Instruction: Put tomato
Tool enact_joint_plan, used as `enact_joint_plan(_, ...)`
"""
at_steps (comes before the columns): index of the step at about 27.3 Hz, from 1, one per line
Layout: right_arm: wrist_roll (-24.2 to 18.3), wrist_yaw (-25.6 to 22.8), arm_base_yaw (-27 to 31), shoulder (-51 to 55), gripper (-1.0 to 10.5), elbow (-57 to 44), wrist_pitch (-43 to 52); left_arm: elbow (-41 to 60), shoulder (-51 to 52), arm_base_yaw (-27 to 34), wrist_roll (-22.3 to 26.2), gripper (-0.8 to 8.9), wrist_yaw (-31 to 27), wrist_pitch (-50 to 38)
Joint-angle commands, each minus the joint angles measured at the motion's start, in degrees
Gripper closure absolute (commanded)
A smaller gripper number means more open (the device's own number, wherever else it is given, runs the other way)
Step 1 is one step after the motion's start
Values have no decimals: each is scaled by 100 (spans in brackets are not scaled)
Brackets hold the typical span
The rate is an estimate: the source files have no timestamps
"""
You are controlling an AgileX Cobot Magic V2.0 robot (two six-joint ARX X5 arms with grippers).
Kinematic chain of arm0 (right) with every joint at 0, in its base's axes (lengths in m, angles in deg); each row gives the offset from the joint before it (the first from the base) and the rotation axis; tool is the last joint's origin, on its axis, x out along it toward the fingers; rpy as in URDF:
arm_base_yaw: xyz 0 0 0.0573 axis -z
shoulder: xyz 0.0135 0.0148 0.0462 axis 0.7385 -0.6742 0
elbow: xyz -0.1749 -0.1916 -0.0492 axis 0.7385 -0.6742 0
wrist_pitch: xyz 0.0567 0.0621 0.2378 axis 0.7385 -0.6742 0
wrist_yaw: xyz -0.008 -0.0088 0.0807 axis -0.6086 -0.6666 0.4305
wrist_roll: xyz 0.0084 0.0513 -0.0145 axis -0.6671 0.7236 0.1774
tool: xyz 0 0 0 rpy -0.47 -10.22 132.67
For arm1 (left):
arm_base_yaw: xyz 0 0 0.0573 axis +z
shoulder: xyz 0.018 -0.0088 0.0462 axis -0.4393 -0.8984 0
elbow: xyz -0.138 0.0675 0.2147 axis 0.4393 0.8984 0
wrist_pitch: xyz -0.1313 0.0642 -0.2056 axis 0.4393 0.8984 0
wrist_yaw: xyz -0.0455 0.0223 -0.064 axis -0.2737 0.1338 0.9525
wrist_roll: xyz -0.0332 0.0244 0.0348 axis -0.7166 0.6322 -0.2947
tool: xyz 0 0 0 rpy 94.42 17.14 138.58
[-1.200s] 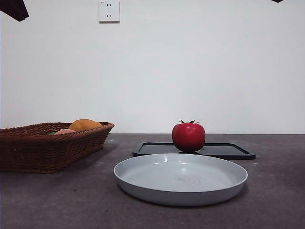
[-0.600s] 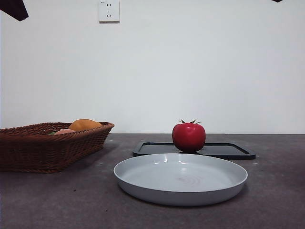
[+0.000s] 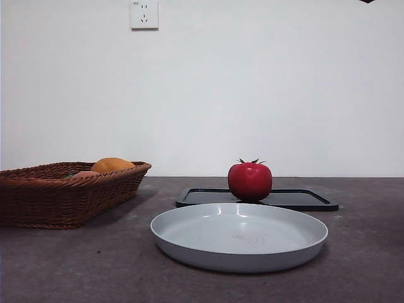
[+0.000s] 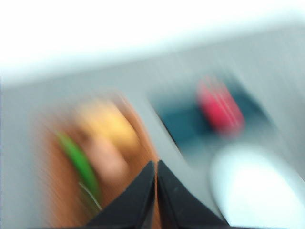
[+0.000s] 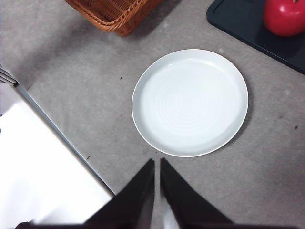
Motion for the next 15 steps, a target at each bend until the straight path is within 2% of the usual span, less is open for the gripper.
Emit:
enact_joint_plan(1, 57, 20, -42, -22, 936, 68, 46, 745, 678, 647, 284, 807, -205, -1602)
enact_joint_plan(4, 57, 17, -42, -22, 936, 68, 46, 1902, 1609, 1228, 398, 807, -1064, -2800)
enact_joint_plan(7, 57, 17, -42, -22, 936, 68, 46, 2802, 2328, 1491, 402, 807, -1637, -3147)
enact_joint_plan(10, 57, 17, -42, -22, 936, 68, 46, 3451, 2813, 1598, 411, 807, -1834, -3139)
enact_joint_plan(15, 57, 17, -42, -22, 936, 68, 46, 4503, 3521, 1617, 391, 807, -1834, -3119)
